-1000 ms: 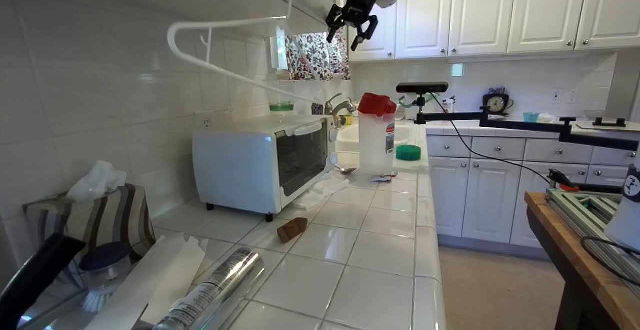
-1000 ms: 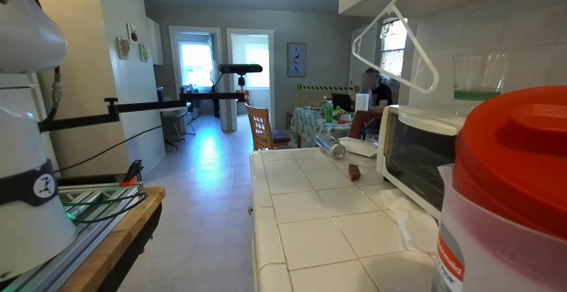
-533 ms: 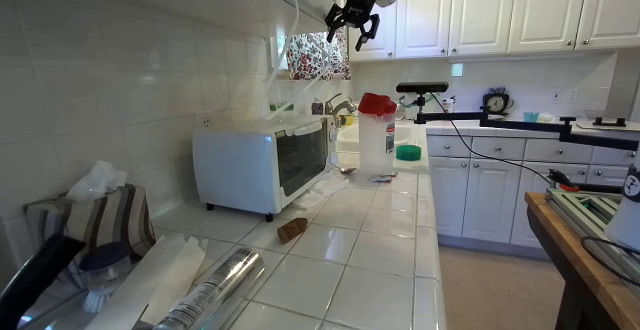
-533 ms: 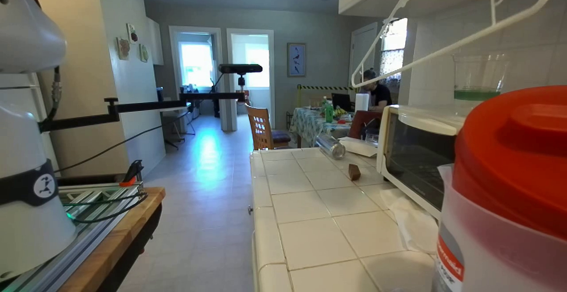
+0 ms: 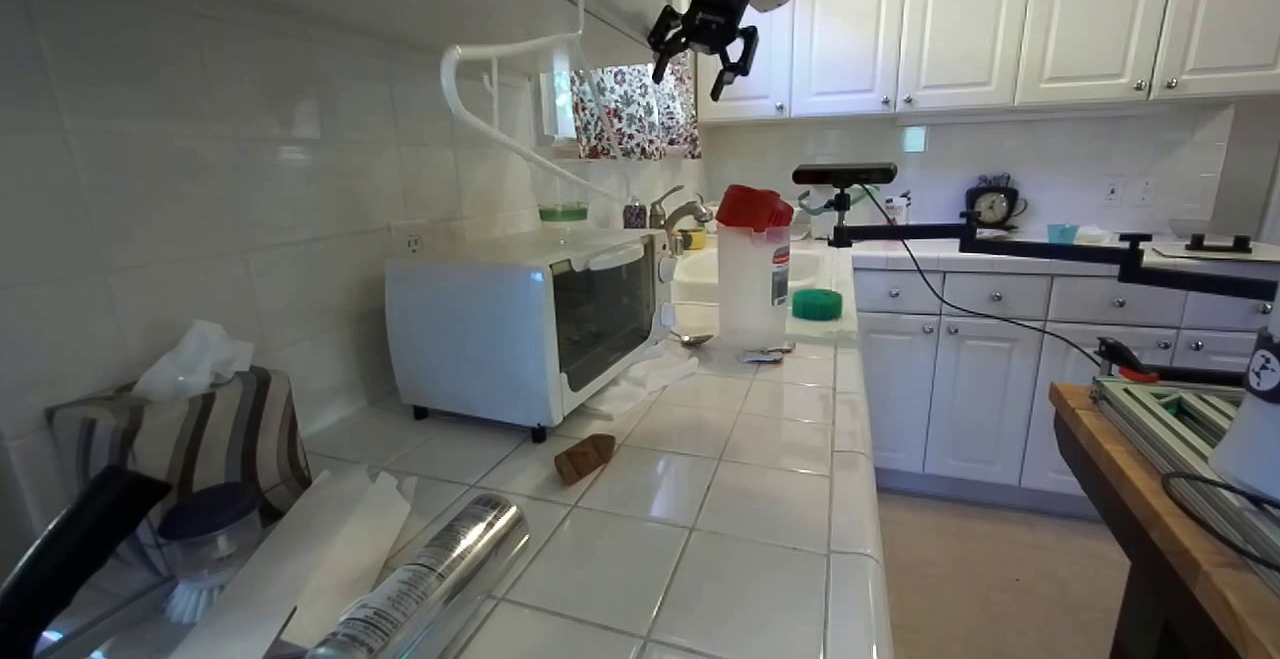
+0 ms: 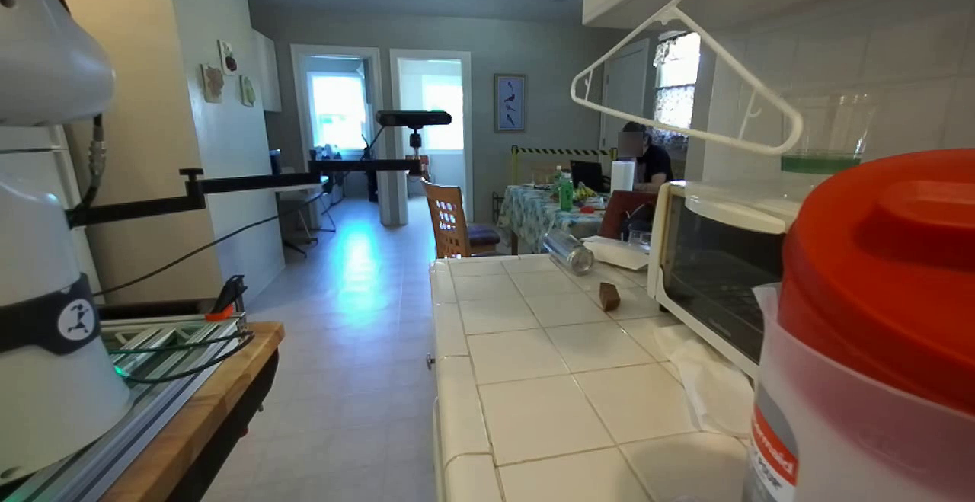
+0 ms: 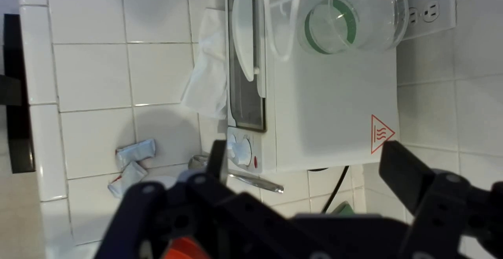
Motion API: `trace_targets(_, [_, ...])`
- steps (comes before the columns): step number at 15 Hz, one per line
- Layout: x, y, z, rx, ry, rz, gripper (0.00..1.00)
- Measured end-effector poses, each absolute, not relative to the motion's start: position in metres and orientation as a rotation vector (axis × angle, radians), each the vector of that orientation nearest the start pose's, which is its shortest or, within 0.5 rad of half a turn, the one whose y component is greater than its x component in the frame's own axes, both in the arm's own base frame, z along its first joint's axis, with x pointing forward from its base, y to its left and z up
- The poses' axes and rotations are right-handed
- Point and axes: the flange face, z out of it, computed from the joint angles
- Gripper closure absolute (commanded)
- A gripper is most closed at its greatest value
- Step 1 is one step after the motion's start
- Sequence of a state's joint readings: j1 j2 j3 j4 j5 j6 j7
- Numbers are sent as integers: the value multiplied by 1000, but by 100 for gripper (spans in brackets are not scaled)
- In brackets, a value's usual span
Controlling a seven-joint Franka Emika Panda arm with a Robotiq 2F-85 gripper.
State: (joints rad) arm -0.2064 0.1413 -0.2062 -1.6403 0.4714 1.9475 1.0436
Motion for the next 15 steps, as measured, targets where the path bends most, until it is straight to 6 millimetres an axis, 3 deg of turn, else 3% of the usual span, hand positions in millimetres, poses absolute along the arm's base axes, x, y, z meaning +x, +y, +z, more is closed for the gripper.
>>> trace_targets(4, [584,-190,540,-1983,1810,121,0])
trace_targets(7, [571,-171,536,-2104,1688,280,0])
trace_targets(13, [531,-164,561,-2311,1396,398,0])
trace_targets(15, [523,-157,562,-2369,1268,403,0])
